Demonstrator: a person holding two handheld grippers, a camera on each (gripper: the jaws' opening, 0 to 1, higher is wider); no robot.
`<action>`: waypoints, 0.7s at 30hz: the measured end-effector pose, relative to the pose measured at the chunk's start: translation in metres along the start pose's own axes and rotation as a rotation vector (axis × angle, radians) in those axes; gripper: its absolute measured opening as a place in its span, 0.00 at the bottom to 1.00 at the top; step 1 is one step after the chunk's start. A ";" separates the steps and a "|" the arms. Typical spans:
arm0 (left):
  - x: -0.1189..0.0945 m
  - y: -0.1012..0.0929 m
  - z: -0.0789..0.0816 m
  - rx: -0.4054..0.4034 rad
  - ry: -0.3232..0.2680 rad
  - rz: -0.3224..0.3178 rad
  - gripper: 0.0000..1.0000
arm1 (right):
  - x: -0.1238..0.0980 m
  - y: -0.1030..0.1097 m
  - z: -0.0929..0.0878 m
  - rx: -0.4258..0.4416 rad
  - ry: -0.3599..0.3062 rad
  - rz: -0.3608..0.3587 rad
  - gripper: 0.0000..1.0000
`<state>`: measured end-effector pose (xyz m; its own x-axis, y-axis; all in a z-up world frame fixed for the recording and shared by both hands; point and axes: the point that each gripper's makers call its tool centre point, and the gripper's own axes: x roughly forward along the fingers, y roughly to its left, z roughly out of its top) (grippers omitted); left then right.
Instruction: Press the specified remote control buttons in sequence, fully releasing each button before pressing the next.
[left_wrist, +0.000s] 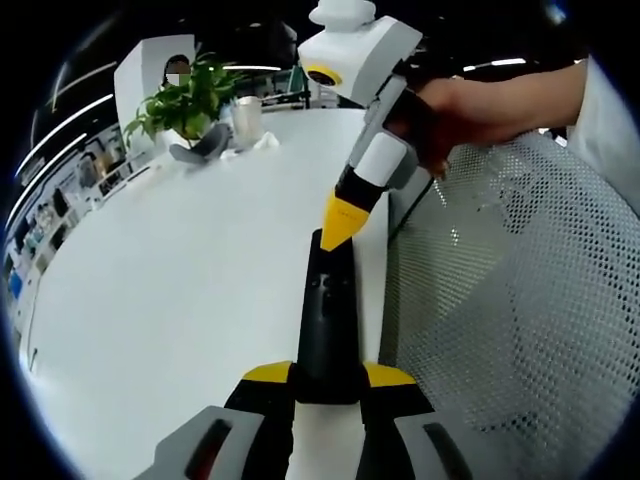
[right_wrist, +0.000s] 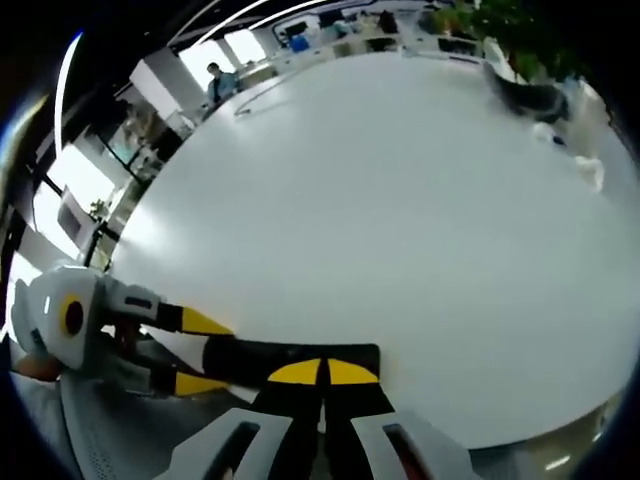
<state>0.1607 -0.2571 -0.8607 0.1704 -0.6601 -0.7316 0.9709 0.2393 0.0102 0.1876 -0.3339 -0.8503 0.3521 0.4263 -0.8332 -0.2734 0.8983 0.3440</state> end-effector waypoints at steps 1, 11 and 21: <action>0.000 0.000 0.000 0.000 0.000 0.000 0.24 | 0.000 0.001 0.000 -0.017 0.001 -0.006 0.00; 0.001 0.000 0.001 -0.011 -0.001 -0.004 0.25 | 0.002 0.000 -0.001 -0.087 0.004 -0.046 0.00; 0.001 0.000 0.002 -0.009 -0.005 -0.005 0.25 | 0.000 0.000 -0.001 -0.047 0.006 -0.032 0.00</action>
<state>0.1608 -0.2589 -0.8602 0.1665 -0.6648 -0.7282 0.9701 0.2425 0.0004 0.1869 -0.3336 -0.8510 0.3558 0.3971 -0.8460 -0.3038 0.9052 0.2971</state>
